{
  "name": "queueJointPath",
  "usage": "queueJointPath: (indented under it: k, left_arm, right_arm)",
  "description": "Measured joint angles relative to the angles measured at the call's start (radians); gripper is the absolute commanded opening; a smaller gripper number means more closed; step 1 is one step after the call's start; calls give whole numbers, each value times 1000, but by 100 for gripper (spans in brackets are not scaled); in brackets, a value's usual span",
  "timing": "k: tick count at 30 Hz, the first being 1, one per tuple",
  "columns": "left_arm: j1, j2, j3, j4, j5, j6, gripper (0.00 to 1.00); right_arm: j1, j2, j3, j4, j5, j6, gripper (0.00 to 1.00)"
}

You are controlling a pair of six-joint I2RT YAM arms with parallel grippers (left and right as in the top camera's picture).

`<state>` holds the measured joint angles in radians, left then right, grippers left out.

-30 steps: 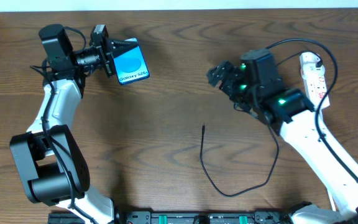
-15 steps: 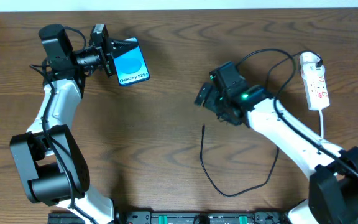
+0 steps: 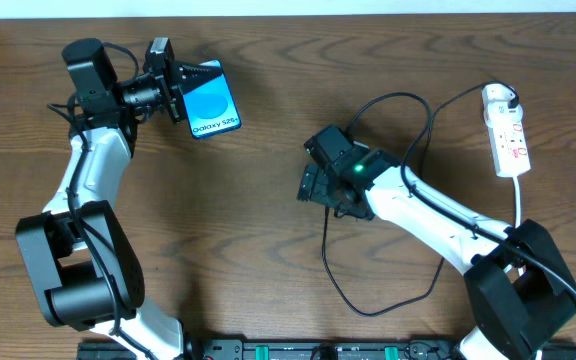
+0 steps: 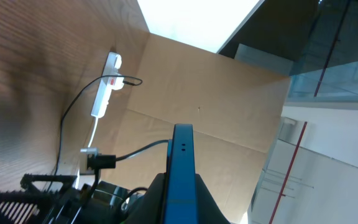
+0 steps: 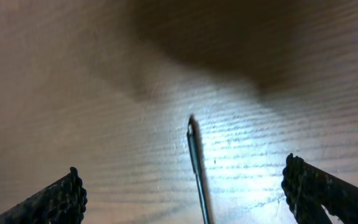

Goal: Plug charger to phone and switch on socket
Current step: 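Lower the right gripper and grasp the black cable's USB-C end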

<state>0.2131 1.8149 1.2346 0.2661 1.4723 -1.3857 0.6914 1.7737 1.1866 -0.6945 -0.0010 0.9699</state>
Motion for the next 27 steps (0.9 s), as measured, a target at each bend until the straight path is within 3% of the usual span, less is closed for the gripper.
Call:
queueJointPath:
  k: [13, 20, 27]
  left_arm:
    - [0, 0, 0, 0, 0, 0, 7]
    - [0, 0, 0, 0, 0, 0, 8]
    - [0, 0, 0, 0, 0, 0, 7]
  right_arm:
    - [11, 62, 0, -38, 1, -26, 92]
    - [11, 64, 0, -43, 2, -44, 74]
    - [11, 88, 2, -47, 6, -50, 73]
